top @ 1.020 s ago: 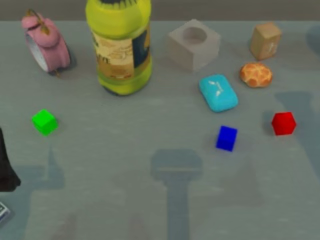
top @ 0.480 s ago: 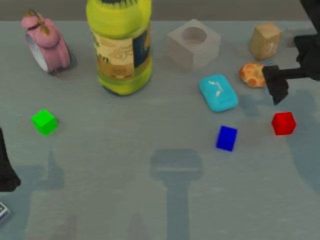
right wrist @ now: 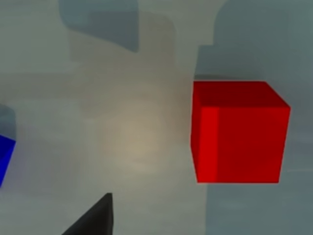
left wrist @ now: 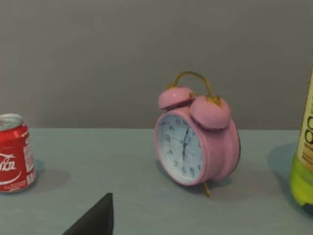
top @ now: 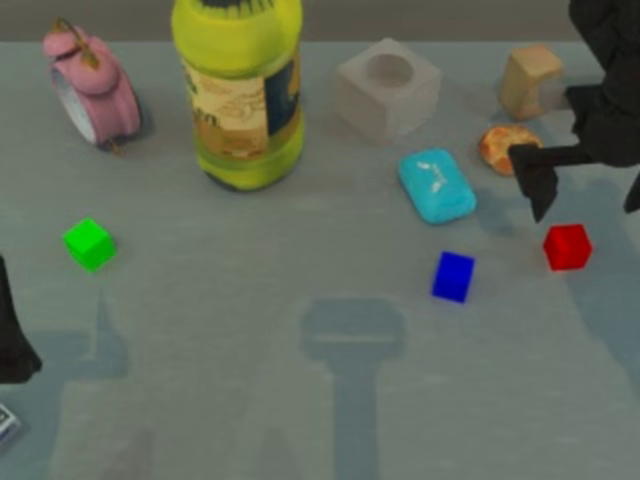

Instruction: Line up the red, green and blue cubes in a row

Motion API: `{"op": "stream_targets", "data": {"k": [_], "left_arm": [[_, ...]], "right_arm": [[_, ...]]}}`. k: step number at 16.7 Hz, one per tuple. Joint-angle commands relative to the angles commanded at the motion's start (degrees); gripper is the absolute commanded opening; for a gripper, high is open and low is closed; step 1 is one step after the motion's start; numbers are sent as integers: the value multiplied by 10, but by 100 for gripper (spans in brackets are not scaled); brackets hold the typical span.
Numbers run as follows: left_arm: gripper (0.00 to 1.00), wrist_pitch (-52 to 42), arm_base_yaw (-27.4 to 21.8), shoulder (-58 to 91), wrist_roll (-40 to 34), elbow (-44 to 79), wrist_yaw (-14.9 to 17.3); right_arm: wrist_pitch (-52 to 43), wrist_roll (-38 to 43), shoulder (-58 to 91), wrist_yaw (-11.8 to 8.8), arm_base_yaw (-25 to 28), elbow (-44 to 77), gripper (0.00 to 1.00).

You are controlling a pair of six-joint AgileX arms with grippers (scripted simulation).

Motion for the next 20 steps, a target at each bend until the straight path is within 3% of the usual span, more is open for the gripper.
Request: {"op": "stream_targets", "data": {"k": [4,10,15,20], "left_arm": [[100,0,0,0,0,0,0],[100,0,0,0,0,0,0],[100,0,0,0,0,0,0],[100,0,0,0,0,0,0]], "right_arm": [[24,-1,8,0,-1,-19,100],[161,1,59,1,1,-98,100],[173,2,66,1,1,-107,100],[173,2,66,1,1,-107,62]]}}
